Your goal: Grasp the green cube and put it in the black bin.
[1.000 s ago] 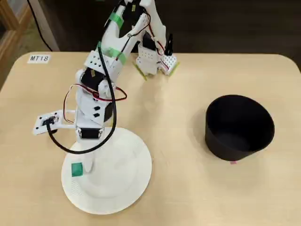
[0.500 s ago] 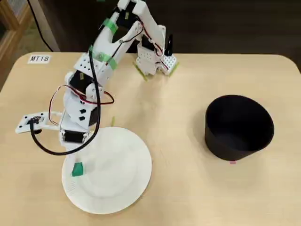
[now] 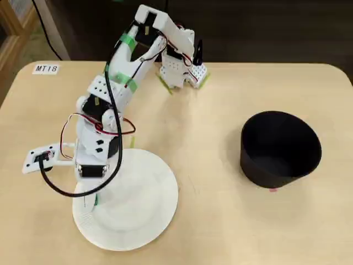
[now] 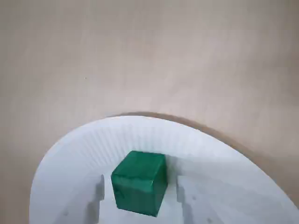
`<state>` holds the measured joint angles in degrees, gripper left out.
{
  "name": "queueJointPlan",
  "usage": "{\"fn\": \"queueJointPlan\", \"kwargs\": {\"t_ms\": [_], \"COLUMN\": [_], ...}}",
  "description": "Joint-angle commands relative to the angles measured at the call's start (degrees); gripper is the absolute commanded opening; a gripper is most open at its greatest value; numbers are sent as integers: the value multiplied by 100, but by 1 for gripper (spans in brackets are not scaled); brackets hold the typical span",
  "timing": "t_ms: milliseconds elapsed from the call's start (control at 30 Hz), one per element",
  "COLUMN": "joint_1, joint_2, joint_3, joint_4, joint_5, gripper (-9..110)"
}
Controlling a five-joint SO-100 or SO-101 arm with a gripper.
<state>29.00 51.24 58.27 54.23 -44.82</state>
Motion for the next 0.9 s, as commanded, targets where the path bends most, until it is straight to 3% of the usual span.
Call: {"fn": "queueJointPlan", "kwargs": {"t_ms": [0,233,500,700,867], "joint_1": [-53,-44,-44,-316,-703], "joint_2": [18,-9,114,246,-35], "joint_3": [-413,-545,-791,-2804,-5889], "joint_4": [79,88,501,2338,4808], "joint_5": [9,70,97,1020,2909], "gripper": [21,0,0,0,0]}}
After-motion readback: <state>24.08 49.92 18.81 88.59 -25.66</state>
